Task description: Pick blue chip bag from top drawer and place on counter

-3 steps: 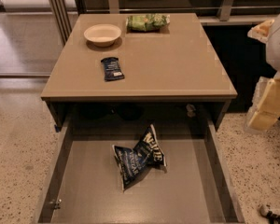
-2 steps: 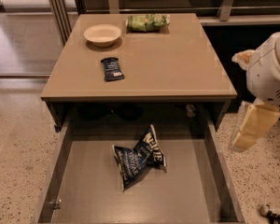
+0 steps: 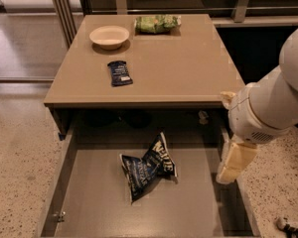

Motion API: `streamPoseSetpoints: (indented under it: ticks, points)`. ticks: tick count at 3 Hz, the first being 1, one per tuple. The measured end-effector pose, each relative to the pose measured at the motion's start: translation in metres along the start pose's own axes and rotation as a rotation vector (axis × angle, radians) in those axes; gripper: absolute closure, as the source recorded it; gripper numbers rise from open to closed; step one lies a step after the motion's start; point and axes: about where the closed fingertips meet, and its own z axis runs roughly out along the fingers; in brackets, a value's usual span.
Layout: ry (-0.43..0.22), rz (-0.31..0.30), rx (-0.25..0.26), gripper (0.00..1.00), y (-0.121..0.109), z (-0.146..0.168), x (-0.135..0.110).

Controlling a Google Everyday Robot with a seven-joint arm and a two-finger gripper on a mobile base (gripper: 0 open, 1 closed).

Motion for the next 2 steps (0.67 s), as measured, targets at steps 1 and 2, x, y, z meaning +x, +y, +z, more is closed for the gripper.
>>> streamPoseSetpoints:
  ticks: [1, 2]
  points:
    - [-0.005, 0.016, -0.051, 0.0, 0.0079, 0.0229, 0.0022]
    - [-0.005, 0.016, -0.051, 0.0, 0.0079, 0.0229, 0.0022]
